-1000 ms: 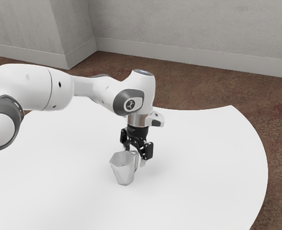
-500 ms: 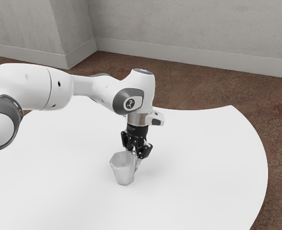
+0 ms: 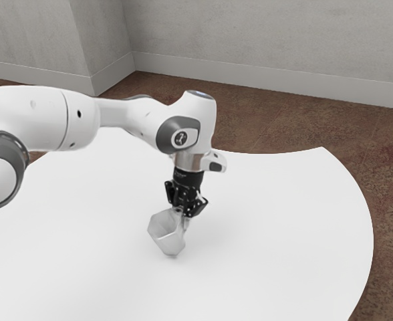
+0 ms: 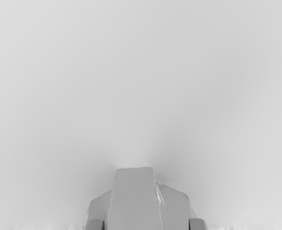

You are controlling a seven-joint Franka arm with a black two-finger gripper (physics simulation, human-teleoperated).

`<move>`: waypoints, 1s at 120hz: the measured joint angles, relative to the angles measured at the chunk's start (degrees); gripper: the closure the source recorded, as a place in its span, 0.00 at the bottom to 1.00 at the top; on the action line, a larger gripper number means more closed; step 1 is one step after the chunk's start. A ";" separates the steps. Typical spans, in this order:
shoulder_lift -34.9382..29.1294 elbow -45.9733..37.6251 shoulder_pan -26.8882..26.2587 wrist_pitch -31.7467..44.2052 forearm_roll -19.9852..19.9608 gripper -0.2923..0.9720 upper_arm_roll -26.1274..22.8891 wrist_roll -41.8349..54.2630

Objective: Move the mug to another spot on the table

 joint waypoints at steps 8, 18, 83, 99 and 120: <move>-0.29 0.38 0.00 -1.31 0.49 0.72 -0.01 -0.17; -0.65 0.73 0.01 -2.93 1.23 0.74 -0.01 -0.42; -1.17 2.74 0.24 -8.35 6.09 0.75 1.38 -1.59; -0.20 4.82 1.24 -8.63 7.73 0.74 1.66 -1.56; 4.26 8.76 1.89 -9.76 10.48 0.74 1.68 -1.38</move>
